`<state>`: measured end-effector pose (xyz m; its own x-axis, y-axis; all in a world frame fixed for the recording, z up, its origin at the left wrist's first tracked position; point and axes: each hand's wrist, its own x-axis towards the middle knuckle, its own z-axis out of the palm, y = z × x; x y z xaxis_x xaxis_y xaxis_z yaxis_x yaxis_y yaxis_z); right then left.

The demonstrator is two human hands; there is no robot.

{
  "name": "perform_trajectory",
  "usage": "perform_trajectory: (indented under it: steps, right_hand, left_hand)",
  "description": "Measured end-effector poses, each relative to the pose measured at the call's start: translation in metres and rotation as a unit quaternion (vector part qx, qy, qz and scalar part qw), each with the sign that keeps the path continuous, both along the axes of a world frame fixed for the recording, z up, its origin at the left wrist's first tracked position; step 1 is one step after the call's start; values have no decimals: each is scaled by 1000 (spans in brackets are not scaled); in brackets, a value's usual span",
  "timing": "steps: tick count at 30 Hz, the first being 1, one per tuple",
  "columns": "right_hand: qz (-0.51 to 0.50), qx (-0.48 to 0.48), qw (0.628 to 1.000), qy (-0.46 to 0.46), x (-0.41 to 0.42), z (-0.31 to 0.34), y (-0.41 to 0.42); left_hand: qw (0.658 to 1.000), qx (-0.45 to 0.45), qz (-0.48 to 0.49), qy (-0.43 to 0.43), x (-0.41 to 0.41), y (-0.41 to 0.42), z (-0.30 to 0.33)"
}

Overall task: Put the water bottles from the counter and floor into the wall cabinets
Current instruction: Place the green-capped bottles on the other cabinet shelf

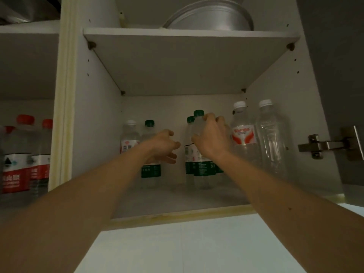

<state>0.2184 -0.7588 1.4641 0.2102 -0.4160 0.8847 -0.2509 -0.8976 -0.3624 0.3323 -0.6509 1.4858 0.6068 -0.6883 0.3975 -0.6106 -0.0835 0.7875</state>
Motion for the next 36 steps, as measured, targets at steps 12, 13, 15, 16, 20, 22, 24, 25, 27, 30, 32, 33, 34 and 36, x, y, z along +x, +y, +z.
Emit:
perform_trajectory:
  steps: [12, 13, 15, 16, 20, 22, 24, 25, 27, 30, 32, 33, 34, 36]
  right_hand:
    - [88, 98, 990, 52, 0, -23, -15]
    - [98, 110, 987, 60, -1, -23, -16]
    - [117, 128, 982, 74, -3, -22, -16]
    - [124, 133, 980, 78, -4, -22, -17]
    - [145, 143, 976, 84, -7, -20, -19]
    - [146, 149, 974, 85, -8, -19, -19]
    - [144, 149, 975, 85, -8, -19, -19]
    - [145, 150, 974, 85, -8, -18, -20]
    - [148, 150, 974, 84, -7, -18, -20]
    - [148, 151, 974, 85, -7, -18, -19]
    - [148, 149, 974, 86, -6, -18, -19]
    - [147, 147, 974, 87, -6, -18, -19]
    - [147, 147, 974, 89, -6, -18, -19]
    - [154, 151, 972, 97, -6, -18, -22]
  left_hand:
    - [989, 42, -112, 91, 29, -36, 8]
    - [988, 39, -116, 93, 30, -38, 7]
    - [986, 37, -128, 96, 33, -41, 3]
    - [986, 40, -134, 96, 35, -43, 0]
    - [984, 55, -152, 75, 38, -50, -7]
    - [984, 49, -154, 77, 40, -51, -8]
    - [985, 40, -151, 80, 41, -51, -9]
    - [985, 35, -148, 78, 41, -51, -10]
    - [988, 27, -138, 67, 42, -50, -11]
    - [992, 18, -114, 48, 41, -50, -12]
    - [995, 14, -94, 31, 41, -48, -12]
    - [996, 13, -82, 20, 41, -47, -12]
    - [998, 13, -68, 8, 41, -46, -12]
    - [999, 19, -40, -22, 41, -41, -12]
